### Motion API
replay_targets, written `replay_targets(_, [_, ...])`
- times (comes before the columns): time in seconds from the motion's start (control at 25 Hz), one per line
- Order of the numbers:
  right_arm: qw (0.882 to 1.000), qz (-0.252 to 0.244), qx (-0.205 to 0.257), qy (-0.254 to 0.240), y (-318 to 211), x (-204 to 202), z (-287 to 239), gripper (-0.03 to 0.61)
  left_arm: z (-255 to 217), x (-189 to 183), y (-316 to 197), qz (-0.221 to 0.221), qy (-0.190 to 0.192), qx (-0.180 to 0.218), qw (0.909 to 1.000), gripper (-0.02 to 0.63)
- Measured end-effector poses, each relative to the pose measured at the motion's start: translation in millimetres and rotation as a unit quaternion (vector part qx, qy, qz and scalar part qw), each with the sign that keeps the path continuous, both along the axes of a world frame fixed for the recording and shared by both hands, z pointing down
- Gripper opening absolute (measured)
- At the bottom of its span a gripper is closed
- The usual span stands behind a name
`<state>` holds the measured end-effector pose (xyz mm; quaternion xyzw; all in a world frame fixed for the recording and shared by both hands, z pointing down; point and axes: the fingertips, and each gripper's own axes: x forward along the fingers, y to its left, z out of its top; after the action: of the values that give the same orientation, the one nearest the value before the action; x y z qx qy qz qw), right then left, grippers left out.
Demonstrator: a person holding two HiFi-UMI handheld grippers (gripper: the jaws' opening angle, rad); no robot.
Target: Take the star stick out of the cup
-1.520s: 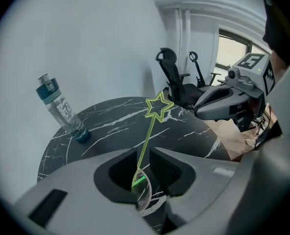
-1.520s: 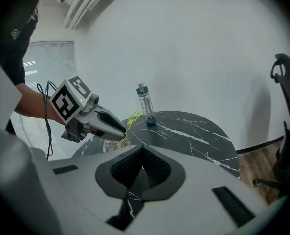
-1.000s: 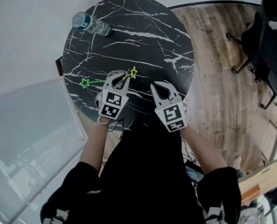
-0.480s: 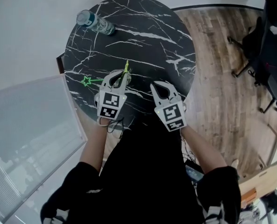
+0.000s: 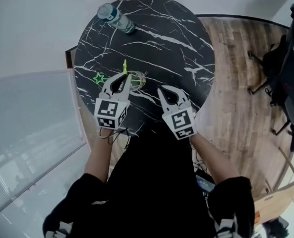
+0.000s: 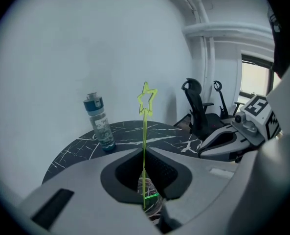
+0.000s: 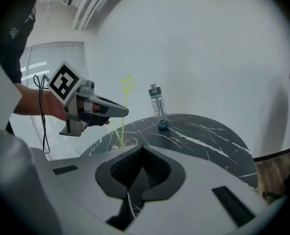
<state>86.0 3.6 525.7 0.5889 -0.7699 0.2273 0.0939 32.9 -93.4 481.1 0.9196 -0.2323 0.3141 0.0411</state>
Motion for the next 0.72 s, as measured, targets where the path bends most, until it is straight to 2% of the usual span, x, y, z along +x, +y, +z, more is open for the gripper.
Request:
replay_targets(0.24, [0.999, -0.039, 0.010, 0.001, -8.9, -17.3, -8.2, -0.005, -30.1, -15.0, -5.8, -0.052, 0.050, 0.000, 0.9974, 0.008])
replay_targets(0.44, [0.997, -0.077, 0.017, 0.000, -12.5, -31.4, -13.5, -0.005, -60.8, -32.6, -7.1, -0.096, 0.103, -0.008, 0.9900, 0.008])
replay_targets(0.72, [0.990, -0.137, 0.027, 0.007, -19.7, -54.2, -17.0, -0.005, -84.0, -66.2, -1.4, -0.148, 0.123, 0.005, 0.9813, 0.008])
